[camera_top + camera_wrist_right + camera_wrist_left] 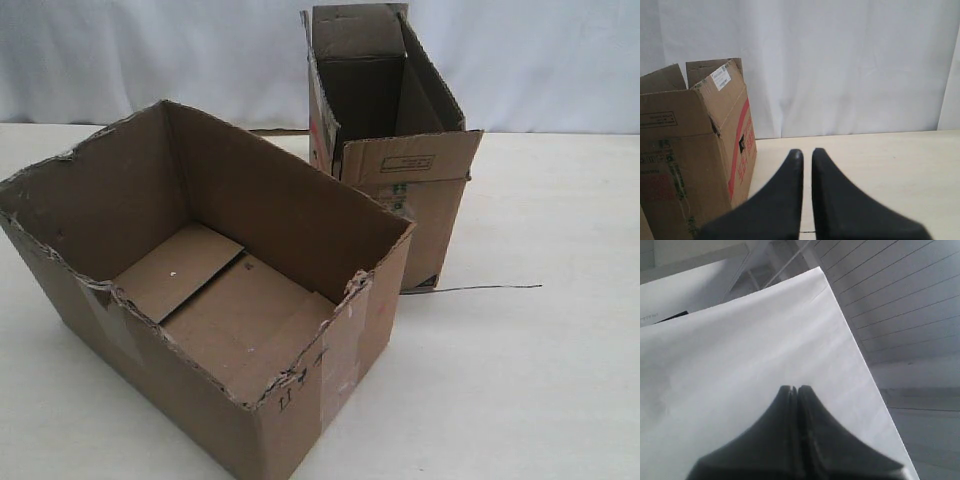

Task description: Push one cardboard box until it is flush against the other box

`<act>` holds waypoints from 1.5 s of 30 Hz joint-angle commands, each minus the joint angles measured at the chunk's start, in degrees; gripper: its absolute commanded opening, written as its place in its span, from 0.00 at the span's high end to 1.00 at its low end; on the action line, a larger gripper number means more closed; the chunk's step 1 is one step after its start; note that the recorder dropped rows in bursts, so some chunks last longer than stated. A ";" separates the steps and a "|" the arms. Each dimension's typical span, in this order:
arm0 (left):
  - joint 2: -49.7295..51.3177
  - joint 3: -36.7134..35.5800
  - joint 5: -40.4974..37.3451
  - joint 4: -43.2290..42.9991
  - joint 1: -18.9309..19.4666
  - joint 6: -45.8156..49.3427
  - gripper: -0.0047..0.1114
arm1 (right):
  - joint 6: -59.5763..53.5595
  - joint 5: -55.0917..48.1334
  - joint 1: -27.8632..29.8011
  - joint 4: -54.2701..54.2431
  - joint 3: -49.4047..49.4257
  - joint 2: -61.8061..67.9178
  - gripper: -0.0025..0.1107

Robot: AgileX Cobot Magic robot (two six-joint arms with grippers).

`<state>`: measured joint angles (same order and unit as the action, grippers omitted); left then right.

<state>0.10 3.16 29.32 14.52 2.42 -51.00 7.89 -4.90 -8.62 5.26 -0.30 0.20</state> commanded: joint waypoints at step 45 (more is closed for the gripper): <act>69.91 77.34 -99.29 -9.49 -46.53 43.78 0.96 | -0.30 0.51 -0.23 0.04 0.30 -0.20 0.93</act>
<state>68.24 80.13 -70.16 6.88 -39.92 -4.65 7.89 -4.90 -8.62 5.26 -0.30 0.20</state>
